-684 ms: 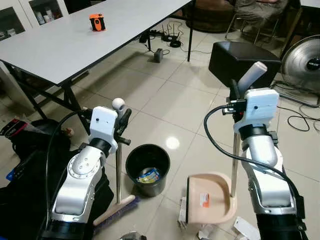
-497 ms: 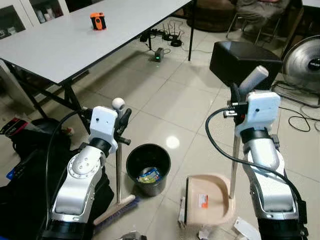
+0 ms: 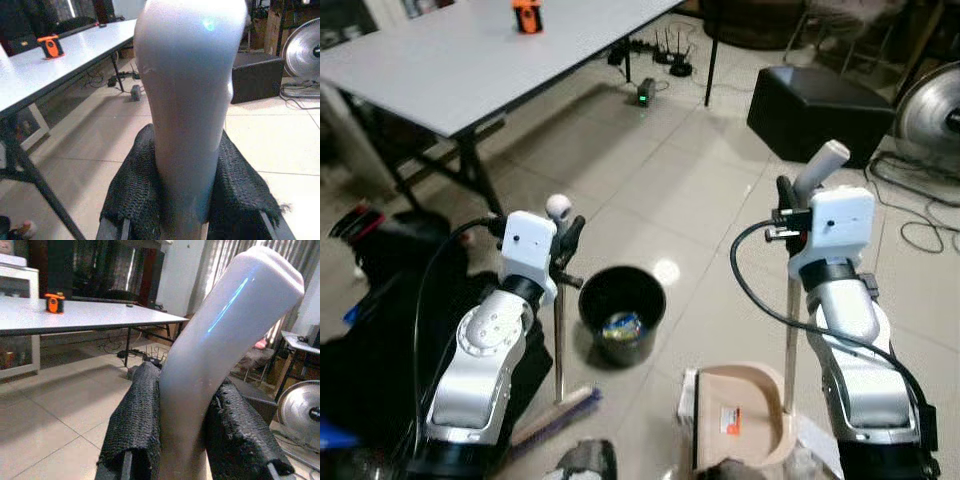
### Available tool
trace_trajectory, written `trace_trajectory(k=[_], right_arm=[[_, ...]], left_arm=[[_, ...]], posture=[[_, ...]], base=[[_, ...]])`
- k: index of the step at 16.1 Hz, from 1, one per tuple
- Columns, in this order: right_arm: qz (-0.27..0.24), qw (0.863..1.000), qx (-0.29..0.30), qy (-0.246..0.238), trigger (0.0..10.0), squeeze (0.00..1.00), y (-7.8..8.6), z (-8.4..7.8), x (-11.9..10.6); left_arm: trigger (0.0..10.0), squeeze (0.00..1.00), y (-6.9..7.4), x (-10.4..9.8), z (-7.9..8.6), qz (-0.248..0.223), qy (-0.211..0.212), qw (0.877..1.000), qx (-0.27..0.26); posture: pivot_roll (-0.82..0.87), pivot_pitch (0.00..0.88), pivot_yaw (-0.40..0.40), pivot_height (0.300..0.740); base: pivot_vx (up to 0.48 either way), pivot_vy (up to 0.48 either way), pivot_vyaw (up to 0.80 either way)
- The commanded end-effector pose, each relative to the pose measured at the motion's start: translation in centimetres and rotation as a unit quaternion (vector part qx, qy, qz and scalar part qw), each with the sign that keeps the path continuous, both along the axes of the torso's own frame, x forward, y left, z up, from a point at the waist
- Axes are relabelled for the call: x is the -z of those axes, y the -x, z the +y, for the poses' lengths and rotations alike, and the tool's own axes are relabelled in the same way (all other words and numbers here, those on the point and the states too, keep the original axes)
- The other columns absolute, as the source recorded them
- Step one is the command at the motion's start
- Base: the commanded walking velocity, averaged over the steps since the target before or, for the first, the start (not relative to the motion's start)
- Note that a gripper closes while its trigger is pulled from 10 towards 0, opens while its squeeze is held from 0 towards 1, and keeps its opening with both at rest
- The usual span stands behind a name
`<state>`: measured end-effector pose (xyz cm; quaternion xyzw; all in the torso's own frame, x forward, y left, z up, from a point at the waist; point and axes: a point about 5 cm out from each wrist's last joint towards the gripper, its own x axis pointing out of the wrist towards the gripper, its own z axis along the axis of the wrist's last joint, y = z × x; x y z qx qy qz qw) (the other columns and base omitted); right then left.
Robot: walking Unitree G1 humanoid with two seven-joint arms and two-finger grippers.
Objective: Sweep floor
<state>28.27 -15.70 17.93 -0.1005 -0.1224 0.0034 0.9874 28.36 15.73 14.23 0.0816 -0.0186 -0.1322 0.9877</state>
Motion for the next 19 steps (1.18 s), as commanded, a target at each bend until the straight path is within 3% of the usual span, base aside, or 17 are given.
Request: trace_trajectory(k=[1,5,9,16,19], right_arm=[[-0.023,1.000,-0.008,0.011,10.0,0.00,0.2,0.1,-1.3],[0.001,1.000,-0.025,0.002,10.0,0.00,0.1,0.3,-0.8],[0.040,0.999,-0.016,-0.019,10.0,0.00,0.4,0.5,-0.1],[0.063,0.998,0.009,-0.026,10.0,0.00,1.0,-0.2,-0.2],[0.082,0.996,0.030,-0.014,10.0,0.00,1.7,-0.2,0.4]], left_arm=[[10.0,0.00,0.1,-0.2,0.2,-0.010,-0.003,1.000,-0.004],[10.0,0.00,0.1,-0.3,0.4,-0.015,-0.002,1.000,-0.012],[10.0,0.00,0.0,-0.3,0.2,-0.014,-0.007,1.000,-0.006],[10.0,0.00,-1.3,-0.9,-0.9,-0.020,0.003,1.000,0.001],[10.0,0.00,-2.0,-1.1,-2.4,-0.015,-0.004,1.000,0.024]], posture=[[-0.02,0.021,0.029,0.740],[-0.01,0.014,0.001,0.740],[-0.04,0.021,-0.002,0.740],[-0.06,0.034,-0.030,0.740],[-0.09,0.039,-0.076,0.740]], base=[[-0.326,0.000,0.00],[-0.302,0.000,0.00],[0.000,0.000,0.00],[0.000,0.000,-0.77],[0.000,0.000,-0.80]])
